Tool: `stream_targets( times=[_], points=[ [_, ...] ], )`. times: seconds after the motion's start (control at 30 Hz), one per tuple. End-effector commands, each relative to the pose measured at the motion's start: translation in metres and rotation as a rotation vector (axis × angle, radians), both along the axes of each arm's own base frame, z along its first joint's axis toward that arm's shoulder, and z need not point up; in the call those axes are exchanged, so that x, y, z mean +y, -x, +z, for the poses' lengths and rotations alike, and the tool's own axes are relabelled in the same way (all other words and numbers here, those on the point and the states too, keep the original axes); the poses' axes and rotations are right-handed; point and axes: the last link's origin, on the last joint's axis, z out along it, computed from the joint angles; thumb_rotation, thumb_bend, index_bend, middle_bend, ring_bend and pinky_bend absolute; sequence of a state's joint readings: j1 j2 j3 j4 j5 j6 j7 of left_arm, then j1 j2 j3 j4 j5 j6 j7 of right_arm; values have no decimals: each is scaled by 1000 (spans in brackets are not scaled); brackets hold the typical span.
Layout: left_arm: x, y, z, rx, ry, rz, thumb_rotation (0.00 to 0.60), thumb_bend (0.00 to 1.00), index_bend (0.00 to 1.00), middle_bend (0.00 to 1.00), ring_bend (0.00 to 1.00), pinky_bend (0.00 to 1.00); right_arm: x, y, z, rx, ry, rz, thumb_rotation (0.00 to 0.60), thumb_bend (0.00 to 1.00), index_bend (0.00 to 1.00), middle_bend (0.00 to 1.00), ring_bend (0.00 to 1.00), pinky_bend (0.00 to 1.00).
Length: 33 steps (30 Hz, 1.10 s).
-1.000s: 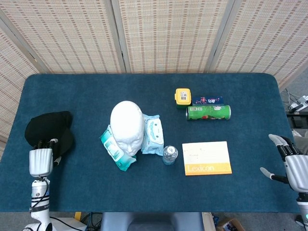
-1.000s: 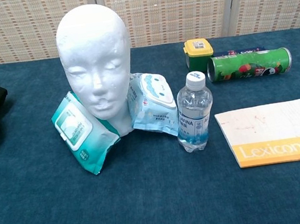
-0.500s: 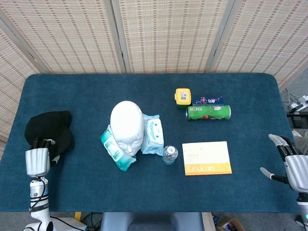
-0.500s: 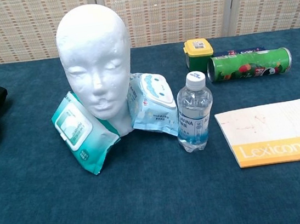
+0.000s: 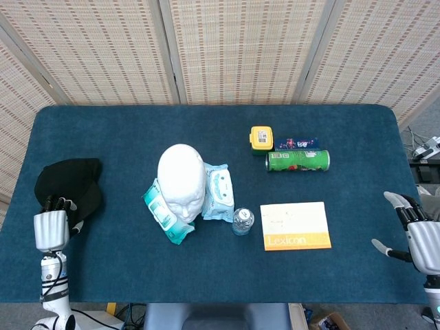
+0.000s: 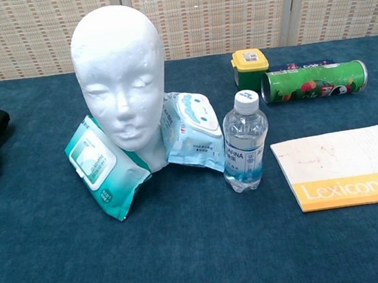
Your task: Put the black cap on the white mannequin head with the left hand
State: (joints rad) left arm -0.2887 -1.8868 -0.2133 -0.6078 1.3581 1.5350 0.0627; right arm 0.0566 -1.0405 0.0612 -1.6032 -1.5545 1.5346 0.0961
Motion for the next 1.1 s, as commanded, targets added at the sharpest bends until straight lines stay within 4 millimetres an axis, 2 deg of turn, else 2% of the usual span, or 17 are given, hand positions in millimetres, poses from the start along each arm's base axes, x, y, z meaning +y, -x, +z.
stream_targets(
  times=[0.03,0.37,0.5,0.73,0.87,0.97,1.1],
  points=[
    [0,0,1,-1,-9,5,600,154,551,446,221,547,0,0,0,0,0,0,600,0,51,186,135,397],
    [2,3,2,-1,-45,44,599,195,612,468,240,547,0,0,0,-1,1,0,600,0,51,186,135,397],
    [2,5,3,7,-49,65,546,195,619,473,244,547,0,0,1,-2,2,0,600,0,51,186,135,397],
    [4,7,3,18,-50,91,508,199,621,477,245,547,0,0,1,-3,4,0,600,0,51,186,135,397],
    [4,8,3,20,-48,103,381,254,621,478,245,547,0,0,1,-3,4,-1,600,0,51,186,135,397],
    [4,9,3,22,-47,110,344,297,620,478,245,547,0,0,1,-3,4,-1,600,0,51,186,135,397],
    [4,10,2,22,-42,120,324,351,621,478,245,547,1,0,1,-4,5,-1,600,0,51,186,135,397]
  ],
)
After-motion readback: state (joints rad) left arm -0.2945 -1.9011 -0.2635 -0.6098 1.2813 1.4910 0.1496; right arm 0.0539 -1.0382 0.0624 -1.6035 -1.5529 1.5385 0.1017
